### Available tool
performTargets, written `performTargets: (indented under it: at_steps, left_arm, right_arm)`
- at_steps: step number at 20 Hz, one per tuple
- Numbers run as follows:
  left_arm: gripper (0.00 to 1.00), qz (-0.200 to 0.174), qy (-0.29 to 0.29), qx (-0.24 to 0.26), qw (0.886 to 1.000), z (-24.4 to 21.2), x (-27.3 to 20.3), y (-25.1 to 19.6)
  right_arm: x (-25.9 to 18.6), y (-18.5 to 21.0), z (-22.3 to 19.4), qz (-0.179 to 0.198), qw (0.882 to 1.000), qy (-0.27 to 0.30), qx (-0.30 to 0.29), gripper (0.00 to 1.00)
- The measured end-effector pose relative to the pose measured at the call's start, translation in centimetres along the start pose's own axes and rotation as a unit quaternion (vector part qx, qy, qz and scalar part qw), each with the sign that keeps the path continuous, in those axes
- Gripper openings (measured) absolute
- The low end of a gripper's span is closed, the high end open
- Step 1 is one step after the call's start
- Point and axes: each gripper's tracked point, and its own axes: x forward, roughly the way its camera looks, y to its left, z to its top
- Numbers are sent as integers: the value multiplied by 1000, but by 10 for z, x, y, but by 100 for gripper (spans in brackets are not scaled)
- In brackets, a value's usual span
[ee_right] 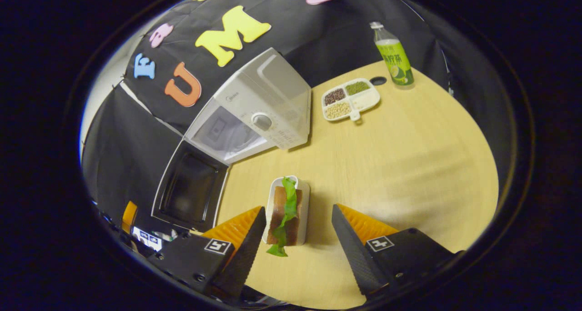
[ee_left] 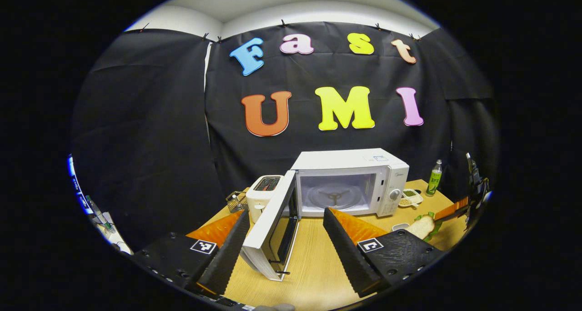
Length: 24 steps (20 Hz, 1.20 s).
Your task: Open the microwave oven with the left hand, put the food in, and close the microwave oven.
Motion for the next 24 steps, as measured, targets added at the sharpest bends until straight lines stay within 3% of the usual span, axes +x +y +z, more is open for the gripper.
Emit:
performTargets:
  at_steps: [3, 4, 5, 6, 7, 12, 13, 14, 15, 16, 17, 18, 19, 20, 24]
  left_arm:
    - [97, 21, 5, -4, 1000, 5, 3, -11]
    - [96, 27, 6, -1, 1000, 6, 2, -13]
    - [96, 31, 7, 2, 1000, 7, 2, -16]
    - [96, 33, 9, 4, 999, 7, 2, -17]
    - [96, 37, 11, 5, 999, 7, 1, -17]
    - [97, 36, 13, 11, 999, 7, -3, -13]
    - [97, 34, 12, 12, 999, 6, -2, -11]
    - [97, 30, 10, 12, 999, 6, -1, -9]
    - [97, 23, 9, 10, 1000, 6, -3, -7]
    - [97, 17, 8, 7, 1000, 6, -4, -5]
    - [97, 8, 6, 5, 1000, 6, -4, -3]
    - [96, 1, 2, 6, 1000, 7, -3, 1]
    - [96, -6, -1, 5, 1000, 9, -3, 6]
    - [97, -14, -3, 4, 1000, 10, -5, 9]
    - [97, -39, -9, 12, 999, 15, -10, 29]
  right_arm:
    - [16, 3, -6, 37, 997, 62, 23, 76]
    - [20, 4, -6, 44, 996, 78, 28, 82]
    - [20, 8, -8, 57, 993, 98, 33, 81]
    - [23, 12, -6, 65, 991, 106, 45, 60]
    - [24, 16, -6, 68, 989, 115, 55, 53]
    - [20, 23, -3, 62, 987, 134, 62, 40]
    - [17, 27, -2, 60, 988, 129, 59, 31]
    - [14, 31, 0, 59, 989, 122, 60, 38]
    - [10, 37, 2, 60, 990, 115, 61, 29]
    - [7, 45, 6, 63, 991, 104, 64, 37]
    - [2, 56, 10, 70, 991, 92, 68, 28]
    - [-1, 68, 15, 75, 992, 76, 74, 36]
    - [-2, 81, 20, 82, 992, 57, 82, 28]
    - [-2, 96, 26, 89, 991, 36, 89, 36]
    - [20, 148, 42, 109, 986, -51, 114, 36]
